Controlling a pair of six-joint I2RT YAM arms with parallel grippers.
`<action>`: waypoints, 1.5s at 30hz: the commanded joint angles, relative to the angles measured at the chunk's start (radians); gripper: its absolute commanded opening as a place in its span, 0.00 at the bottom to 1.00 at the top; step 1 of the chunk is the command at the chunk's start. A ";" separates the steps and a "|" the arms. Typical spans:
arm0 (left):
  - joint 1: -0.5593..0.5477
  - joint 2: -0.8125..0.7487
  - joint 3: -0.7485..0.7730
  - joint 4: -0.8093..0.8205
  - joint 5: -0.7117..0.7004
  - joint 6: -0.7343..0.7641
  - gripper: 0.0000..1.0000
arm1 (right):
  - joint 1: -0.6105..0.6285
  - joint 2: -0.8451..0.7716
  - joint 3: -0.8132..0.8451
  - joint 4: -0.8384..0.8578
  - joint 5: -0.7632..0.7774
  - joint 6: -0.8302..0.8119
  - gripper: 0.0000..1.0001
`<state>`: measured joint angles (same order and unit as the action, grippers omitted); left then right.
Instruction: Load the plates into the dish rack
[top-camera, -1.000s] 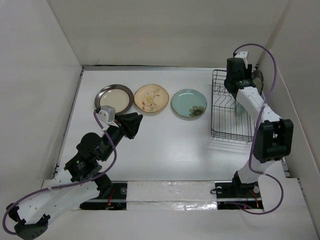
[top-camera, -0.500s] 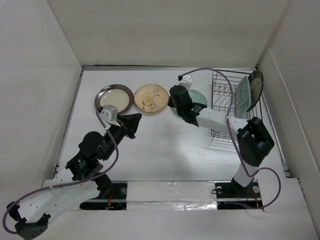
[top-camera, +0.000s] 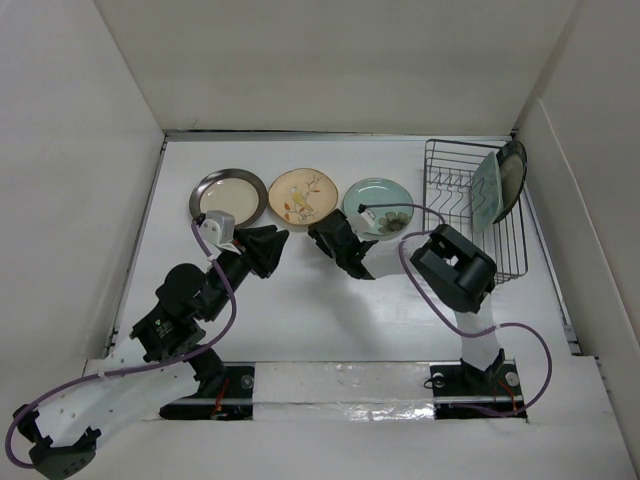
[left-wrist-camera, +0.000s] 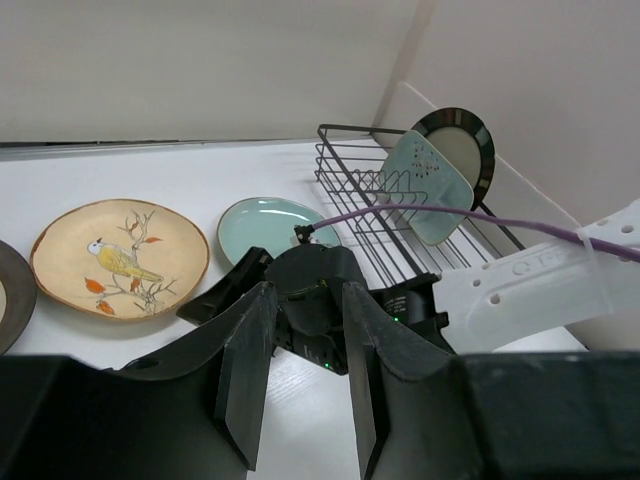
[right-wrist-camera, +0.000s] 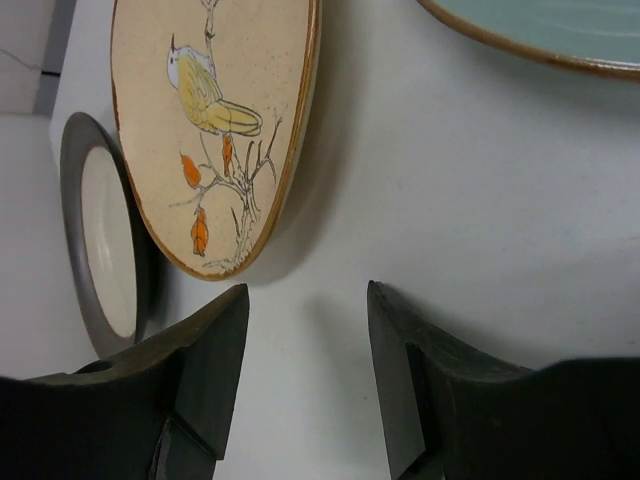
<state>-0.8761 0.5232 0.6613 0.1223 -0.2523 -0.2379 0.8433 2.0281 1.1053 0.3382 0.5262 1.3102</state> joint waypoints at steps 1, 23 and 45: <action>-0.006 0.003 -0.003 0.045 0.018 0.000 0.30 | 0.005 0.053 0.053 0.018 0.046 0.150 0.57; -0.006 -0.020 -0.002 0.042 -0.004 0.012 0.30 | -0.053 0.150 0.189 -0.096 0.077 0.330 0.36; -0.006 -0.025 -0.003 0.040 -0.004 0.017 0.30 | -0.043 0.092 0.202 -0.205 0.184 0.290 0.00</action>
<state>-0.8761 0.4969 0.6613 0.1223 -0.2592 -0.2325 0.7788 2.1860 1.3457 0.1623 0.5900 1.6535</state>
